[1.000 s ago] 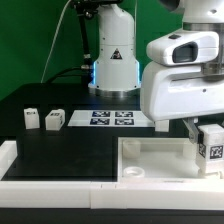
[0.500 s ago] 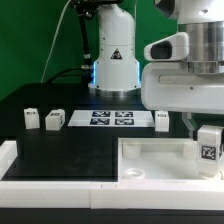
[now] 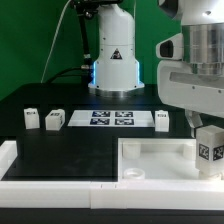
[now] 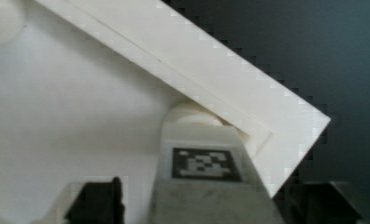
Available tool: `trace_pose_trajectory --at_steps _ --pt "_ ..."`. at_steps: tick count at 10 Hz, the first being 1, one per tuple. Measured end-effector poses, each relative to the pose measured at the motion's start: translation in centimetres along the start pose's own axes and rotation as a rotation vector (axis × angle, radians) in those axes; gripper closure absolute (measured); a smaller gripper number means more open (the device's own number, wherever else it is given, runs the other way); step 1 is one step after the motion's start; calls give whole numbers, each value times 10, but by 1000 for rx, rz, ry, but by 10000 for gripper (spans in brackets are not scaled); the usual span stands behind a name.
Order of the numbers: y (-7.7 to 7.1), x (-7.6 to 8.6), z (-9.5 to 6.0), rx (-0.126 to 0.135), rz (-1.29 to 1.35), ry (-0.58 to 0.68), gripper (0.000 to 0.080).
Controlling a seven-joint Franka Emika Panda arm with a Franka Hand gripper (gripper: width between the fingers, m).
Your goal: Assemble one leg
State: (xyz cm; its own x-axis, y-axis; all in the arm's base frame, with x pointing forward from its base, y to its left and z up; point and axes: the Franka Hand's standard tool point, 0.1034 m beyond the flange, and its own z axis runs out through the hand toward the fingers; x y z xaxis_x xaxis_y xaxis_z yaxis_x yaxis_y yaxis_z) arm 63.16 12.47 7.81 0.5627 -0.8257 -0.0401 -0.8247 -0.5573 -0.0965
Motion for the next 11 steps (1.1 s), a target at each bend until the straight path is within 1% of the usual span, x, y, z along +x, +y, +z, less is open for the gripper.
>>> trace_pose_trajectory --at_steps 1,2,3,5,6,8,9,11 --pt "0 1 -1 0 -131 1 179" --pt "-1 2 -2 1 -259 2 179" --pt "-1 2 -2 -1 -400 4 159" --pt "-1 1 0 -7 -737 4 151" --pt "0 1 0 -15 -896 5 151" --pt "1 -3 1 -42 -1170 -1 151" --pt "1 -2 1 -48 -1281 -1 151" --pt "1 -1 1 -48 -1325 -2 151"
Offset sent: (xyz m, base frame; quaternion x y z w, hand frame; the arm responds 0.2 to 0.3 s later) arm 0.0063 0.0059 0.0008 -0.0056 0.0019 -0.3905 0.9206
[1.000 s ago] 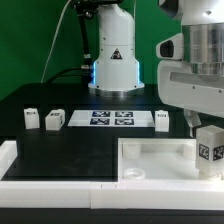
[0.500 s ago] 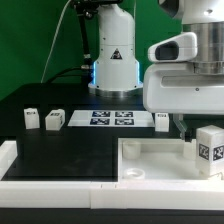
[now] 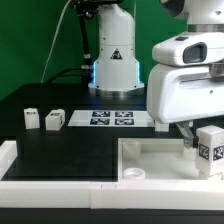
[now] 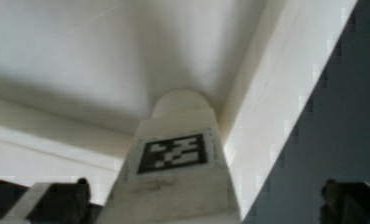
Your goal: Assemble one leg
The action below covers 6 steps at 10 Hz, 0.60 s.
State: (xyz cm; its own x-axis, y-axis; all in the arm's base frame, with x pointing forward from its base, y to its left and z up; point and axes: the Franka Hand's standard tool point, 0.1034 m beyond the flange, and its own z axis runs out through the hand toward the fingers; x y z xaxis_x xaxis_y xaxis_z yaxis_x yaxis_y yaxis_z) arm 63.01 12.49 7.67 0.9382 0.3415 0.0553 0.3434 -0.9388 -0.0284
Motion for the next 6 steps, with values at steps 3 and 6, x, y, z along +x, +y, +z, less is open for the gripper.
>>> trace_pose_trajectory --at_steps 3,6 --pt "1 0 0 -1 48 1 506" --pt "0 0 0 -9 488 5 506"
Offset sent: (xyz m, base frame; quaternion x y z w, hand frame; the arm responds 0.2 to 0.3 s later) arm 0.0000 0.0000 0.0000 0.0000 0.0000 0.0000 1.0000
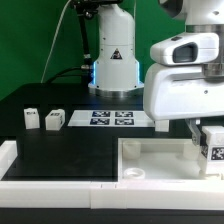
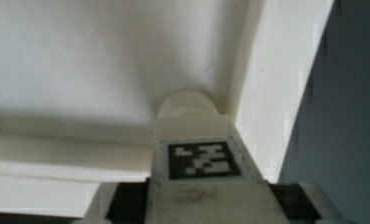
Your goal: Assemble one leg
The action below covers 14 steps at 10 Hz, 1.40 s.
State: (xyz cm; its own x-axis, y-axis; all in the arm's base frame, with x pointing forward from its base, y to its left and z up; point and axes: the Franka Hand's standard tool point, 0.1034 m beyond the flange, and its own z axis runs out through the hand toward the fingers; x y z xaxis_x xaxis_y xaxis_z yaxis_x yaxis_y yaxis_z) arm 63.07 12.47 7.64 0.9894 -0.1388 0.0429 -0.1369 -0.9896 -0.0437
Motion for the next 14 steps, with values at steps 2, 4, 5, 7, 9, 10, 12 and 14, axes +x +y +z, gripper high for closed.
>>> trace_pose_trajectory --at_steps 2,4,5,7,9,10,12,14 --pt "-1 -3 3 -12 375 8 506" --pt "-4 -4 4 -2 710 20 506" --pt "-5 -4 4 -2 794 22 506" --pt "-7 -4 4 11 933 12 506" --pt "-7 -3 1 14 770 15 237" --pt "-7 -2 0 11 691 13 237" --pt "-8 -2 0 -10 303 17 158" --pt "-4 0 2 -26 -8 12 151"
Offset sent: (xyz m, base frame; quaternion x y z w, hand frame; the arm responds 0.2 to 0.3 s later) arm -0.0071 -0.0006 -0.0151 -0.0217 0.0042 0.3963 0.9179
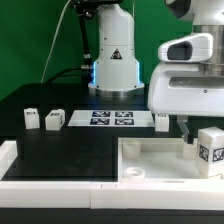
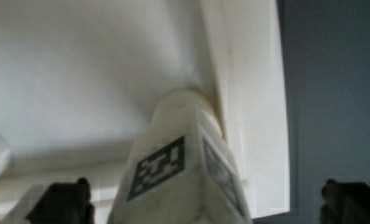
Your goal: Assemble one leg
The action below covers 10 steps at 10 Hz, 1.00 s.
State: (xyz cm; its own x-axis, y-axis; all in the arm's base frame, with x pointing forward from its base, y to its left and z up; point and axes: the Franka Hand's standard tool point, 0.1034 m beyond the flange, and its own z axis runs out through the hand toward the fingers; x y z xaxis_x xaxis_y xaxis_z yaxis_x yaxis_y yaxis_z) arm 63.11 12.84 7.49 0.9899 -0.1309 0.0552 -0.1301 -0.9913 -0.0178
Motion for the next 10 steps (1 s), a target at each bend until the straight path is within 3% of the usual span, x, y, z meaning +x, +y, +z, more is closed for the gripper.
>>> trace_pose_trajectory --at_steps 5,7,8,10 --pt "2 -2 -1 -31 -487 -47 150" --pt "2 -1 -1 -32 -478 -47 415" --pt "3 -1 -1 -32 -477 -46 509" --pt "3 0 -1 -31 -360 -18 508"
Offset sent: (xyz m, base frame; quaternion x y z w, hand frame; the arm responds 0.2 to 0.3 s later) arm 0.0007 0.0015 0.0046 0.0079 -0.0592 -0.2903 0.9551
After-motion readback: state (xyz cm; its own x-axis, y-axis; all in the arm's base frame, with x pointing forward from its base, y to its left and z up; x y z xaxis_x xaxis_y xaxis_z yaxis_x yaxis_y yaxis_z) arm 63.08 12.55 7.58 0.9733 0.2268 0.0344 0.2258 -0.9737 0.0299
